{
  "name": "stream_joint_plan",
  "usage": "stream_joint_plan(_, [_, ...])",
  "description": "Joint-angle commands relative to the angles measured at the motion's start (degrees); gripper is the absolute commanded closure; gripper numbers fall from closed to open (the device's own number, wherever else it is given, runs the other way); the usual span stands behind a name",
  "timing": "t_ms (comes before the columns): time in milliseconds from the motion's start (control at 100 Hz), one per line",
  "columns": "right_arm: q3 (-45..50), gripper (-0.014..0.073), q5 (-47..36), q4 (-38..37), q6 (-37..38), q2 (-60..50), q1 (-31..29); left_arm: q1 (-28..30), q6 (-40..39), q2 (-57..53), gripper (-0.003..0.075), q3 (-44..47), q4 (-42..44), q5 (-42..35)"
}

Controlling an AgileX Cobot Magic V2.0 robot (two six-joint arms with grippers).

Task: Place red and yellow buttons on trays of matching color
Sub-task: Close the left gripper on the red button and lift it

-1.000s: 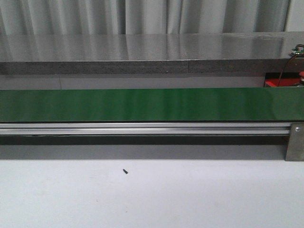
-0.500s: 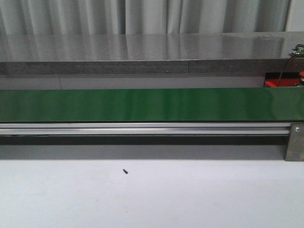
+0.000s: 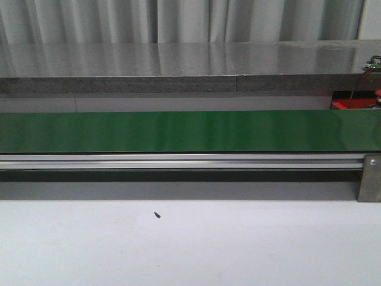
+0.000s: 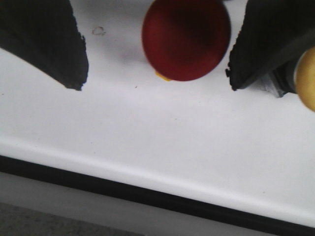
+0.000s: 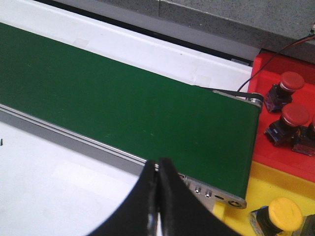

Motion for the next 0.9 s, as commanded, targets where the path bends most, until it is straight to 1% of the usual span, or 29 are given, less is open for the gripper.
stream_joint_plan(0, [-1.29, 0.0662, -3.69, 1.16, -0.13, -0.3, -0.33, -0.71, -0.4, -3.5, 0.0167, -2.01, -0.62, -3.51])
stream_joint_plan(170, [-1.29, 0.0662, -3.69, 1.16, -0.13, -0.3, -0.33, -0.97, -0.4, -3.5, 0.0244, -2.01, 0.21, -3.51])
stream_joint_plan(440, [-1.29, 0.0662, -3.69, 1.16, -0.13, -0.3, -0.33, -0.97, -0.4, -3.38, 0.0286, -2.01, 2.03, -3.51])
stream_joint_plan(510, [-1.29, 0.0662, -3.69, 1.16, -0.13, -0.3, -0.33, -0.86, -0.4, -3.26, 0.0308, -2.01, 2.03, -3.51])
stream_joint_plan(720, [-1.29, 0.0662, -3.69, 1.16, -0.13, -0.3, -0.33, -0.51, -0.4, -2.62, 0.0408, -2.01, 3.36, -2.6])
stream_joint_plan(890, [-1.29, 0.0662, -3.69, 1.16, -0.13, -0.3, -0.33, 0.26, -0.4, -2.62, 0.0528, -2.01, 3.73, -2.83])
